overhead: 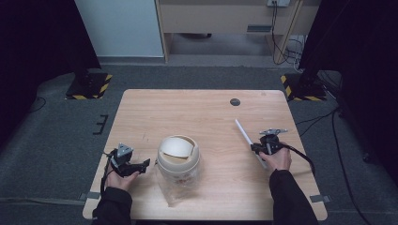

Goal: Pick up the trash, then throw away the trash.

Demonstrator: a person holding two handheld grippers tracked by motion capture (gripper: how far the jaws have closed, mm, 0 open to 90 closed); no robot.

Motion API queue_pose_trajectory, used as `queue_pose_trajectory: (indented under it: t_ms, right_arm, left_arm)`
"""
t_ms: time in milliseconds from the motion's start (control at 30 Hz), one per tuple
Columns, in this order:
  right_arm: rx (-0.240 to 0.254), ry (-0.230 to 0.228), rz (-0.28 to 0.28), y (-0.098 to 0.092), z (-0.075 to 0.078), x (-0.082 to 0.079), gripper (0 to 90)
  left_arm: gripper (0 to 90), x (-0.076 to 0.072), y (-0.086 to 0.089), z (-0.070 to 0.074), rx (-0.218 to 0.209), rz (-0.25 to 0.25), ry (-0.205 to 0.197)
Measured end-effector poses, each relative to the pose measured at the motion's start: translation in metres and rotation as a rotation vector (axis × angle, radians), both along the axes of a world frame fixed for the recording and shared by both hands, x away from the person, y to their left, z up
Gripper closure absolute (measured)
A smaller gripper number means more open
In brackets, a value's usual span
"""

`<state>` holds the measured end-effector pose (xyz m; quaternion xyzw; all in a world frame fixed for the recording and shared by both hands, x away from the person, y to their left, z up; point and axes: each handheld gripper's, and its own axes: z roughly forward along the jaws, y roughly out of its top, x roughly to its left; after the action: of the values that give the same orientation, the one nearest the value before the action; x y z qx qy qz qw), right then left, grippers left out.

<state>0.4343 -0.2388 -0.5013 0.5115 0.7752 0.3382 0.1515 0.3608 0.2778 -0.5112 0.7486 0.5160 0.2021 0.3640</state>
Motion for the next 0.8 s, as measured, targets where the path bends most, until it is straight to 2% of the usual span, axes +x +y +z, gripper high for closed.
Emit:
queue_pose_trajectory:
  t_ms: [67,200,300,333,433,467,533,567,800]
  right_arm:
    - [0.062,-0.056,0.004,-0.006,0.011,-0.002,80.1]
    - [0.136,-0.12,-0.019,-0.016,0.026,-0.005,80.1]
    - [0.213,-0.197,-0.037,-0.025,0.042,-0.009,80.1]
    - [0.213,-0.197,-0.037,-0.025,0.042,-0.009,80.1]
    - [0.25,-0.261,-0.032,-0.029,0.054,-0.013,80.2]
    - [0.271,-0.296,-0.029,-0.03,0.06,-0.015,80.2]
    - [0.276,-0.309,-0.027,-0.031,0.063,-0.015,80.3]
    - [0.294,-0.336,-0.019,-0.032,0.068,-0.017,80.3]
    - [0.334,-0.387,-0.008,-0.033,0.08,-0.02,80.3]
  left_arm:
    - [14.4,0.0,0.0,0.001,-0.004,0.002,-0.002]
    - [15.3,-0.002,0.002,0.008,-0.02,0.001,-0.027]
    - [15.6,-0.004,0.002,0.016,-0.069,0.016,-0.063]
    - [15.6,-0.005,0.003,0.018,-0.076,0.02,-0.079]
    - [16.2,-0.007,0.003,0.024,-0.074,0.03,-0.117]
    - [16.3,-0.008,0.003,0.027,-0.072,0.031,-0.129]
    - [16.4,-0.009,0.004,0.031,-0.077,0.035,-0.157]
    - [17.2,-0.01,0.005,0.034,-0.085,0.038,-0.168]
    - [18.7,-0.015,0.005,0.052,-0.135,0.04,-0.238]
